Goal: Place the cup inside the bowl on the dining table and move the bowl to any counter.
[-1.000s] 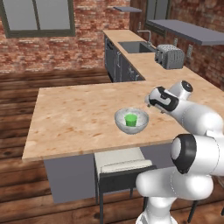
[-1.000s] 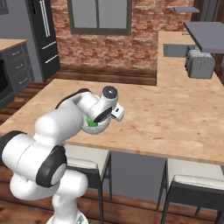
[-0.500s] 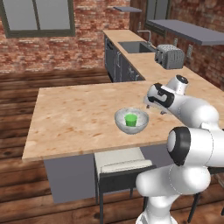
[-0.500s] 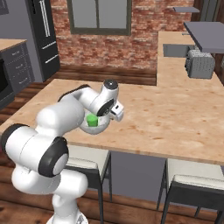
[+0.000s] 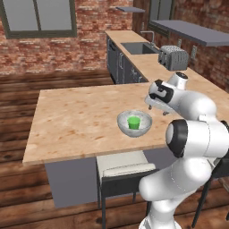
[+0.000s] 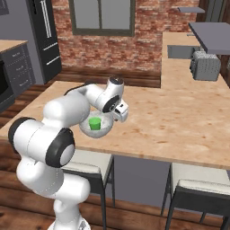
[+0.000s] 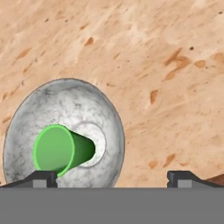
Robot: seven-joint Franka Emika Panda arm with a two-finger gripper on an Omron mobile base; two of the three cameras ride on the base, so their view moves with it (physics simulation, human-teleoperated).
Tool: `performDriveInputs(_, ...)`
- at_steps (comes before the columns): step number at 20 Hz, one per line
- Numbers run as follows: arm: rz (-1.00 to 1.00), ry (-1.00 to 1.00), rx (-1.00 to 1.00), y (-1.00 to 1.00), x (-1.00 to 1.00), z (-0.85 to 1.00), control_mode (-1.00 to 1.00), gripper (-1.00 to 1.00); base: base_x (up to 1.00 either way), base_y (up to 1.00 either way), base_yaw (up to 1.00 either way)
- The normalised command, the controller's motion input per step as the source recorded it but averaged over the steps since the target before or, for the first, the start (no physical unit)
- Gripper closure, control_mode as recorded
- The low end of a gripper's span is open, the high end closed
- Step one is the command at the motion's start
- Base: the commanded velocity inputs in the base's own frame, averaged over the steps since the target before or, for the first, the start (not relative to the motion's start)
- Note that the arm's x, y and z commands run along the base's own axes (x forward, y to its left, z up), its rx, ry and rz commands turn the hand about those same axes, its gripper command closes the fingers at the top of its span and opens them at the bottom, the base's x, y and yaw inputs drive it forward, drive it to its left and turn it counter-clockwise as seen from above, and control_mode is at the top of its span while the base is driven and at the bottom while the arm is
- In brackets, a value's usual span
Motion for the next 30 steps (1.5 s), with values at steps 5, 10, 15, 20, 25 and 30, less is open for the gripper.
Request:
performDriveInputs(5,0.0,0.0,0.0,0.0,0.0,-0.27,-1.0,-1.0,0.0,0.0,0.0)
performDriveInputs(10,0.0,0.0,0.0,0.0,0.01,-0.27,-1.0,-1.0,0.0,0.0,0.0)
performDriveInputs(15,0.0,0.0,0.0,0.0,0.03,-0.22,-1.0,-1.0,0.0,0.0,0.0)
performDriveInputs(20,0.0,0.0,0.0,0.0,0.03,-0.2,-1.0,-1.0,0.0,0.0,0.0)
performDriveInputs(25,0.0,0.0,0.02,0.0,0.04,-0.03,-1.0,-1.0,0.0,0.0,0.0)
performDriveInputs(30,0.0,0.0,0.01,0.0,0.09,0.0,-1.0,-1.0,0.0,0.0,0.0)
